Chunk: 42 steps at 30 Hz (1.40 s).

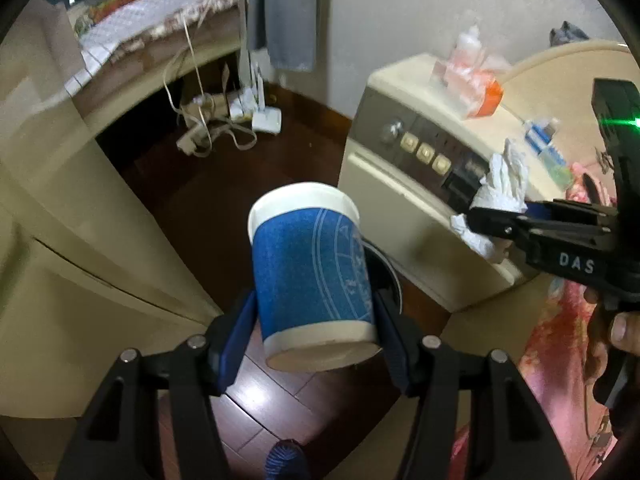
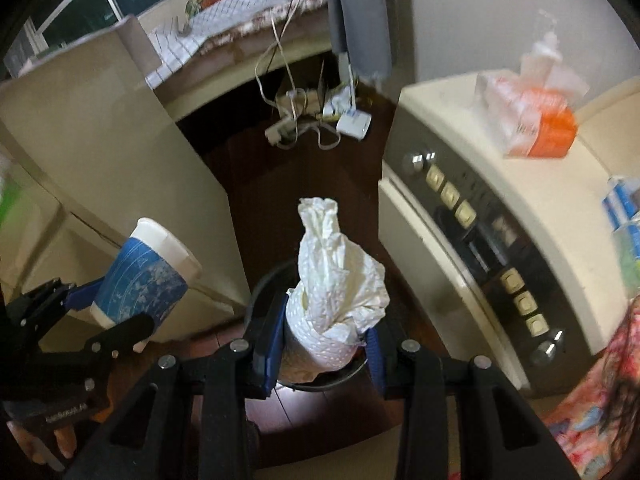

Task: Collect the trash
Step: 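Carry the blue-and-white cup and white tissue with both tools over the black bin, then open both tools to drop the cup and tissue into the bin, then move both tools back toward the blue bowl and milk carton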

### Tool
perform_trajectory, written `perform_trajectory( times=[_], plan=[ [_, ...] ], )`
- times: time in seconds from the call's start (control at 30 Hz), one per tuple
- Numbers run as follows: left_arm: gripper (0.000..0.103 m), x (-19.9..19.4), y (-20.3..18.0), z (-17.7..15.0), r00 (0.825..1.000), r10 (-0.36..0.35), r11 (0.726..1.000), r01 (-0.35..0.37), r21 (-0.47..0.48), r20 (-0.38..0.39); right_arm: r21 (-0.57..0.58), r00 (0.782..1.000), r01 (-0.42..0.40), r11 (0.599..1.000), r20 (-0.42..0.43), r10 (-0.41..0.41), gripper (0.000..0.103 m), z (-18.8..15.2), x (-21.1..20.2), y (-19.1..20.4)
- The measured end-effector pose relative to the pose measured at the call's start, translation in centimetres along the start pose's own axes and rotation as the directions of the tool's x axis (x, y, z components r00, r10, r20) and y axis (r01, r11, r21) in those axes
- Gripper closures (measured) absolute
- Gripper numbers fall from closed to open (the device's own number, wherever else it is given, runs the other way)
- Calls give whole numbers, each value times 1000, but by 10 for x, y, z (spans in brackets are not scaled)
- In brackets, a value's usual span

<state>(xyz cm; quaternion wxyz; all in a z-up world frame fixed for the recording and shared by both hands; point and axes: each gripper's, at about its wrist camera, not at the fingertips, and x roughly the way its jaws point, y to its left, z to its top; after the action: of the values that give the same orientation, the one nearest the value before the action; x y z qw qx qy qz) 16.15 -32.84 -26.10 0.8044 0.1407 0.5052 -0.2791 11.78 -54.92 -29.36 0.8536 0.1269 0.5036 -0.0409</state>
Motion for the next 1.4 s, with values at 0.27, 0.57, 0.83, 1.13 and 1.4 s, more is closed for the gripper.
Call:
perform_trajectory(
  times=[0.27,0.57,0.83,1.13,1.4],
  plan=[
    [43,46,6,-13,994,-54,998,53,-21,-100,-59,995,-39,997,-93,33,65,-9,56,2],
    [43,88,13,-22,980,-91,996,88,-27,-179,-182,972,-79,980,-234,35,65,-31,125,17],
    [43,123,17,-27,967,-106,994,102,-28,-234,-258,952,-108,960,-306,25,65,-49,165,21],
    [15,119,23,-30,971,-94,992,73,-103,-222,-295,961,28,955,-254,-107,7,-57,168,8],
    [15,88,18,-25,983,-45,997,34,-68,-176,-199,968,71,977,-223,-116,7,-50,127,-2]
  ],
)
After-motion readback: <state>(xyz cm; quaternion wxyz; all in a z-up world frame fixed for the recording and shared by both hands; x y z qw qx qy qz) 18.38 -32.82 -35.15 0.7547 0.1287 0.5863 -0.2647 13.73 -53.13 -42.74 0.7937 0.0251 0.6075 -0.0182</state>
